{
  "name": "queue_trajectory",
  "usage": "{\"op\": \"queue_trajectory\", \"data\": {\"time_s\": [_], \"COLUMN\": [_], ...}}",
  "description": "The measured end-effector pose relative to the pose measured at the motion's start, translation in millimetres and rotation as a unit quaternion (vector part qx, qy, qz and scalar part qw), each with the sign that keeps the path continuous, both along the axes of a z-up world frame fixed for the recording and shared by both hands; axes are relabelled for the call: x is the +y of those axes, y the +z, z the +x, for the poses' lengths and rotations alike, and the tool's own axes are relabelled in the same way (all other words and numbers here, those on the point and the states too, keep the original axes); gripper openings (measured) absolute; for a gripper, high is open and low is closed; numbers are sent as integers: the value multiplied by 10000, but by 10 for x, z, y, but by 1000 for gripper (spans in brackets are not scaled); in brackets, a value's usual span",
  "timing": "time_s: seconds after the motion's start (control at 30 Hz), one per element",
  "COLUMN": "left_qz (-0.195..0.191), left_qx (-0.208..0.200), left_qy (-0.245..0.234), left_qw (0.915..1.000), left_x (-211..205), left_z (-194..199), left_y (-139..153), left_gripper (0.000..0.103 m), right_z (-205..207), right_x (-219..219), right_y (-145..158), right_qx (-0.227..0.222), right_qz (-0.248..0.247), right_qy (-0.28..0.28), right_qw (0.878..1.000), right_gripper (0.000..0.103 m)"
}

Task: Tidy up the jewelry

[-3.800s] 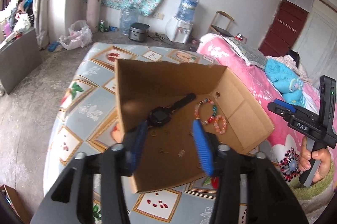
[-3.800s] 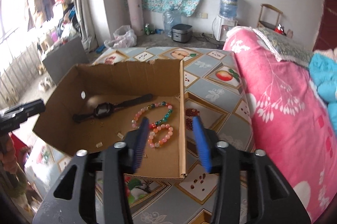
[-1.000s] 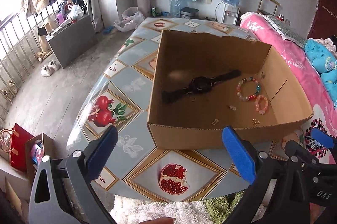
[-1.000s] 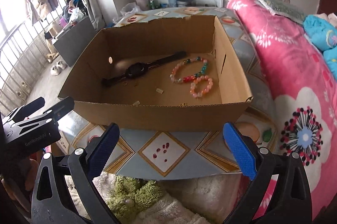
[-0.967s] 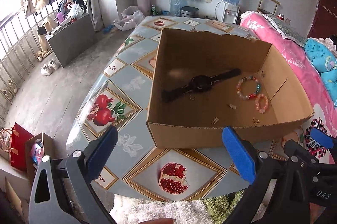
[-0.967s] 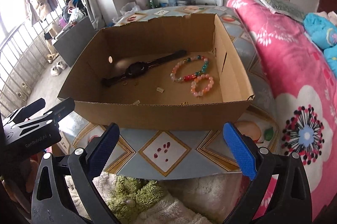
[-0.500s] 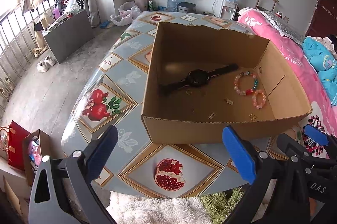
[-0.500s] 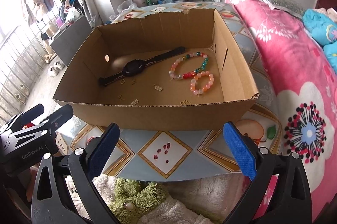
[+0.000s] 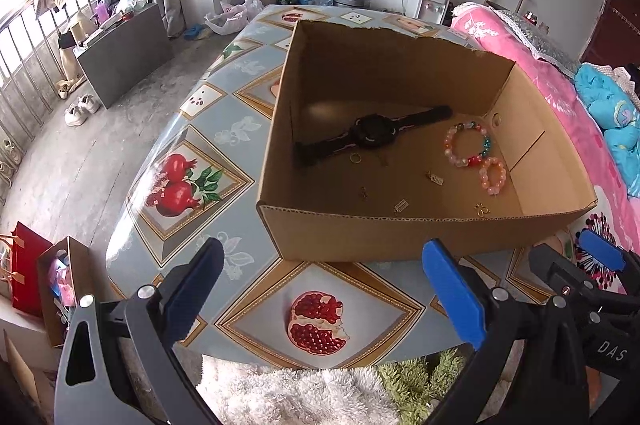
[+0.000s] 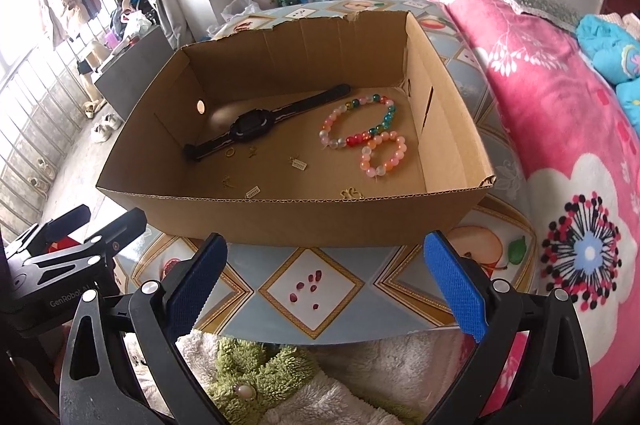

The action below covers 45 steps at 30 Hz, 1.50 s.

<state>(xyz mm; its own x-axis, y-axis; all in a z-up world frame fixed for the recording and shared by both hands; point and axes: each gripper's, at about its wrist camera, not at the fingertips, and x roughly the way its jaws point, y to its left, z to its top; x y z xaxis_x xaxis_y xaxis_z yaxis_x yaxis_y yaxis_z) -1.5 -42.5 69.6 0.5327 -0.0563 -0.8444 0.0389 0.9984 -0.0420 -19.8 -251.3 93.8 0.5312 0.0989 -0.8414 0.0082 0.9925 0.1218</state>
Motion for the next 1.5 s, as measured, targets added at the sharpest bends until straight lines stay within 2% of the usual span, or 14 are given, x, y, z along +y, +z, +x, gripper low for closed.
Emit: {"op": "queue_trajectory", "data": {"time_s": [0.37, 1.5], "left_qz": [-9, 44], "left_qx": [236, 189], "left_qy": [-27, -142], "left_qw": [9997, 9997], "left_x": [-22, -109], "left_z": [29, 36], "left_y": [-98, -73], "left_gripper": [98, 98], "right_z": [32, 53], "right_x": [-18, -33], "right_y": [-57, -95], "right_qx": [93, 153], "right_qz": [79, 57], "right_qy": [-5, -4], "right_qw": [9999, 9999], "right_gripper": [95, 95]}}
